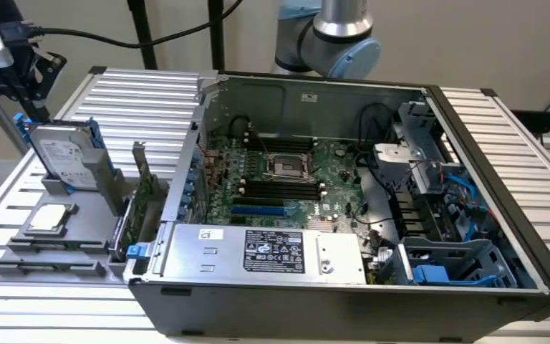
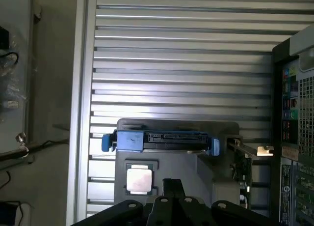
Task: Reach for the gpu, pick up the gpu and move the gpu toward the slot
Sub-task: 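Reach for the gpu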
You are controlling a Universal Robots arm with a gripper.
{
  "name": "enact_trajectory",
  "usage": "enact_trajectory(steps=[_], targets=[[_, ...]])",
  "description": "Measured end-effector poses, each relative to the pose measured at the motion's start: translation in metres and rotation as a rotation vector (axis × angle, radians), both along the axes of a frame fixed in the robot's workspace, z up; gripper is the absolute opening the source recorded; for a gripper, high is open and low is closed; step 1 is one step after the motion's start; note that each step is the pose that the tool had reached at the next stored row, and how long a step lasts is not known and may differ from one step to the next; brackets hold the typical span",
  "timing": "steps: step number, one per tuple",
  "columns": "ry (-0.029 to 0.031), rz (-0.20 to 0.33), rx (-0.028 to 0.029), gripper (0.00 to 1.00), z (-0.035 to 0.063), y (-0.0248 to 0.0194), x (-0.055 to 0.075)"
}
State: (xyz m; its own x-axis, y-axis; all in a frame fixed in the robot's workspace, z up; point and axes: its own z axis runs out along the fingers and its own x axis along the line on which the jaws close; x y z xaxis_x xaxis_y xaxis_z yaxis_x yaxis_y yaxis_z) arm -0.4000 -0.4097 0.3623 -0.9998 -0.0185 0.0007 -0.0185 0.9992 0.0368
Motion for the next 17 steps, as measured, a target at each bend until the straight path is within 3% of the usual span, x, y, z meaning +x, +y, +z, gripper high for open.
enact_trajectory(steps=[8,12,17], targets=[[-0.0003,0.000,0.0001,0.11,-0.0039,-0.0266,0.010],[-0.0001,0.000,0.0000,0.11,-0.0061,-0.0360,0.025],[-0.0002,0.000,0.0001,0.11,-0.0093,-0.0433,0.048]])
